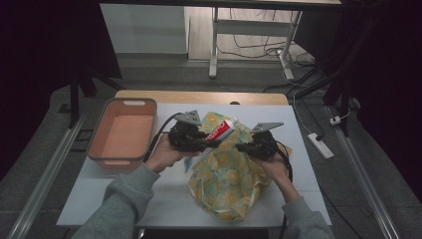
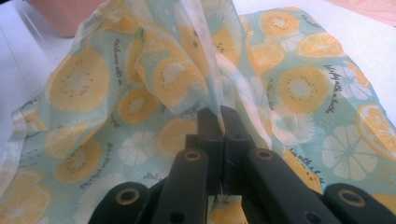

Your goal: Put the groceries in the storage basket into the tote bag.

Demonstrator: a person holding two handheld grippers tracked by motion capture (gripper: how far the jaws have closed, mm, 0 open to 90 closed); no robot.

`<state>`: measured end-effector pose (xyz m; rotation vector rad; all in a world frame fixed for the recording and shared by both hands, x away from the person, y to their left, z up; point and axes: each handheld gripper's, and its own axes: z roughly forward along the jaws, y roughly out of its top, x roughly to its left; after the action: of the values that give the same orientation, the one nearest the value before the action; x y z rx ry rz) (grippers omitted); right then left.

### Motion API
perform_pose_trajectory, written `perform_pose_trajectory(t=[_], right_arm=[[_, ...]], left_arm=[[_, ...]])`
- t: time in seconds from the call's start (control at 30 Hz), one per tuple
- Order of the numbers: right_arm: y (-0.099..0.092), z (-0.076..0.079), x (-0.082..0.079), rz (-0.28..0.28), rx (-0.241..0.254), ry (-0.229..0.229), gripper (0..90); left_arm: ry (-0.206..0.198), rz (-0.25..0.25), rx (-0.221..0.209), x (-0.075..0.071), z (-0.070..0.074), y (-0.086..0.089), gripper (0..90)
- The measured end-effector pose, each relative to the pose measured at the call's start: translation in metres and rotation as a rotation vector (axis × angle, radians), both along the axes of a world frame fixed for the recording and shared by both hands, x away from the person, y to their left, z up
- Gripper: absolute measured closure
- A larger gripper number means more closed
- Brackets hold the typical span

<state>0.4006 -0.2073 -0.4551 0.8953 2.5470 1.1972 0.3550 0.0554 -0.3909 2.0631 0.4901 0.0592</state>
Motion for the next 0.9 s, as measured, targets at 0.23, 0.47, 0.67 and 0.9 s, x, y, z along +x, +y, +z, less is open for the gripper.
perform_pose_trajectory(t=[0.23, 0.47, 0.67, 0.9], right_arm=[[-0.001, 0.000, 0.000, 0.003, 0.006, 0.003, 88.8], [-0.010, 0.000, 0.003, -0.017, 0.033, 0.017, 88.8], [-0.017, 0.002, 0.003, -0.027, 0.099, 0.044, 88.9], [-0.015, -0.003, 0.007, -0.023, 0.131, 0.087, 88.9]], left_arm=[[-0.025, -0.031, -0.064, 0.001, -0.011, -0.039, 74.8], [-0.046, -0.014, -0.135, 0.003, -0.025, -0.050, 74.8], [-0.051, 0.032, -0.168, 0.003, -0.033, -0.045, 74.8], [-0.055, 0.047, -0.265, -0.003, -0.027, -0.046, 74.7]])
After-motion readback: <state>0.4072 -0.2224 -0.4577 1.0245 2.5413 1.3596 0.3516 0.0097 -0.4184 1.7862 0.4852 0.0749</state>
